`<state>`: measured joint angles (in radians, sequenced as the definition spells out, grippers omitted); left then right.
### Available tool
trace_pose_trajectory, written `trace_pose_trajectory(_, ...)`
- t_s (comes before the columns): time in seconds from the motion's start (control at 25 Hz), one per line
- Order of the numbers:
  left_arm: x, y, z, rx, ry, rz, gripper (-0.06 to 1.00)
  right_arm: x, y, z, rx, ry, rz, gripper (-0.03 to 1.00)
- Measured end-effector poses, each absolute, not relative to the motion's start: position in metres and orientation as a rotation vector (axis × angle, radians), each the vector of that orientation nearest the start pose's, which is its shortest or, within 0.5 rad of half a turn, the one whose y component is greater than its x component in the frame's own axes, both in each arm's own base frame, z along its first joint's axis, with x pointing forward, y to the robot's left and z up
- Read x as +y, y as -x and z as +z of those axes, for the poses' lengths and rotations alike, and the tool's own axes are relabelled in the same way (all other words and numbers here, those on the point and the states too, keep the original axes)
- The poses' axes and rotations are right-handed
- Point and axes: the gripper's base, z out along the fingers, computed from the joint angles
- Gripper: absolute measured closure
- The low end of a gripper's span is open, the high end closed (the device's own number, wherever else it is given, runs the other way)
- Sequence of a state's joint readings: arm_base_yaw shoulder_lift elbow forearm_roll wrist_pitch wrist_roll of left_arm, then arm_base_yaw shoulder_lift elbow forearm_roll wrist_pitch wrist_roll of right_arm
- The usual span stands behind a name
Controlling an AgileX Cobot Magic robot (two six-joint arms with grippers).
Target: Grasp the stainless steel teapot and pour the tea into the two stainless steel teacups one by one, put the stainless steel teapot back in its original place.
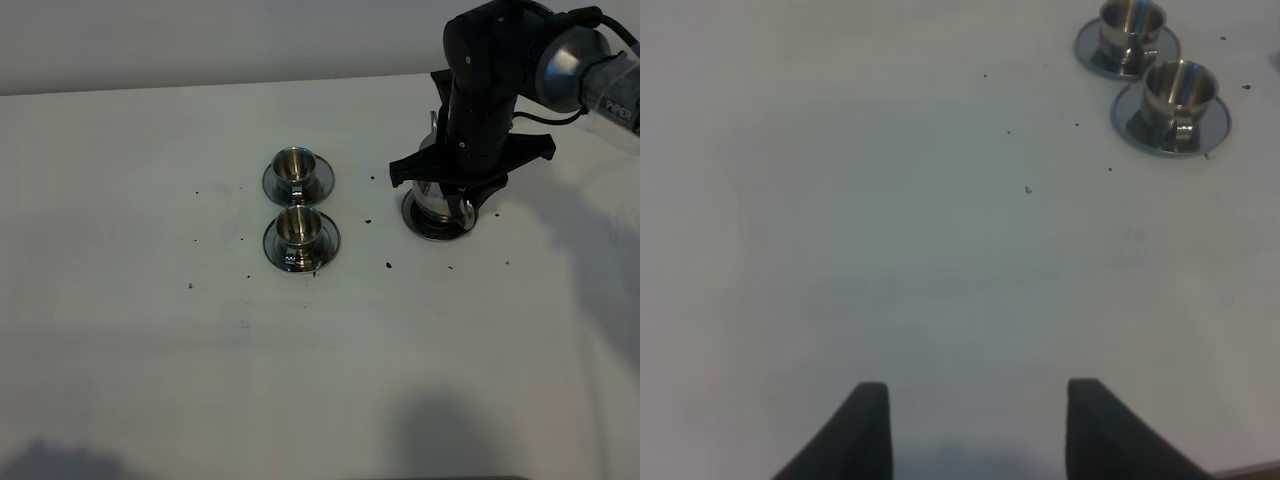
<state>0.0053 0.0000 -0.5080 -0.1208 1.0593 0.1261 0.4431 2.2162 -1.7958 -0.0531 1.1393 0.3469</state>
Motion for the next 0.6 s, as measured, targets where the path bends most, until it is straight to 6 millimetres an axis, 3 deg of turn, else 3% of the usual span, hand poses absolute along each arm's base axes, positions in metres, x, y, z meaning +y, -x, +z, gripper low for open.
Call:
trace_pose_trajectory(0.24,-0.01,0.006,0.28,2.026,-0.129,-0.062,0.51,0.191,-0.412,0.176,3.015,0.2,-0.007,0.79)
trace_pose_trajectory(0.6,-0.01,0.006,0.28,2.026,-0.129,-0.062,0.51,0.192,-0.418,0.202,2.911,0.374,0.001,0.79)
